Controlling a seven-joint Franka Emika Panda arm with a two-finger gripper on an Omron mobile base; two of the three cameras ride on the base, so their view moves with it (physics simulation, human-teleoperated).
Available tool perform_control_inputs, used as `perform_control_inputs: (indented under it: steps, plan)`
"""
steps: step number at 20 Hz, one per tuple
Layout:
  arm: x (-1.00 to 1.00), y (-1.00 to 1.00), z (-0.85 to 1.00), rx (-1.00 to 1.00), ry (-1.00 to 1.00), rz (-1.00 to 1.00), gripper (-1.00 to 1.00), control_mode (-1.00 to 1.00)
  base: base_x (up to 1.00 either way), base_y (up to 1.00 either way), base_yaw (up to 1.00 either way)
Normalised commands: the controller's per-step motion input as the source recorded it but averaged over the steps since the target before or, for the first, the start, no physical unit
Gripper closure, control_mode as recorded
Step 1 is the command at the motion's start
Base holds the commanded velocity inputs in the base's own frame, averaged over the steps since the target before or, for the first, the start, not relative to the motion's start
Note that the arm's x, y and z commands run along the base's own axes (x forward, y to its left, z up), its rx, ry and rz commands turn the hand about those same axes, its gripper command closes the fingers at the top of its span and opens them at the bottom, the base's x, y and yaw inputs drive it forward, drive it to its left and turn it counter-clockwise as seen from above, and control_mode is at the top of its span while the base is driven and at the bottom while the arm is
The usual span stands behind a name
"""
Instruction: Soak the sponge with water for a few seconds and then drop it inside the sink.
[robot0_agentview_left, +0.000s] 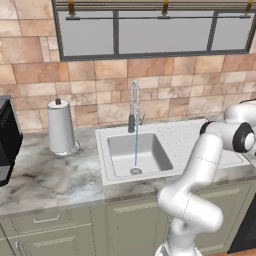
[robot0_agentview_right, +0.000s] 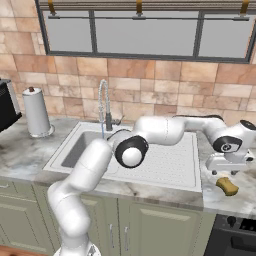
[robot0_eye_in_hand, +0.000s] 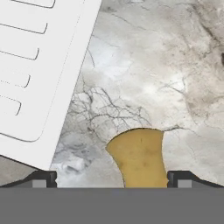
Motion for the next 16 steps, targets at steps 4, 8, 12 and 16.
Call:
perform_control_inputs:
  steps: [4,8,12,16]
  plan:
    - [0.39,-0.25,-0.2,0.0,0.04,0.0,-1.0,-1.0,0.0,0.0,0.0]
    - [0.18,-0.31,-0.16,0.01,0.03,0.0,-1.0,-1.0,0.0,0.0,0.0]
    - [-0.06,-0.21,-0.02,0.03,0.01,0.02,-1.0,-1.0,0.0,0.0,0.0]
    - [-0.3,-0.01,0.0,0.04,0.0,0.06,-1.0,-1.0,0.0,0.0,0.0]
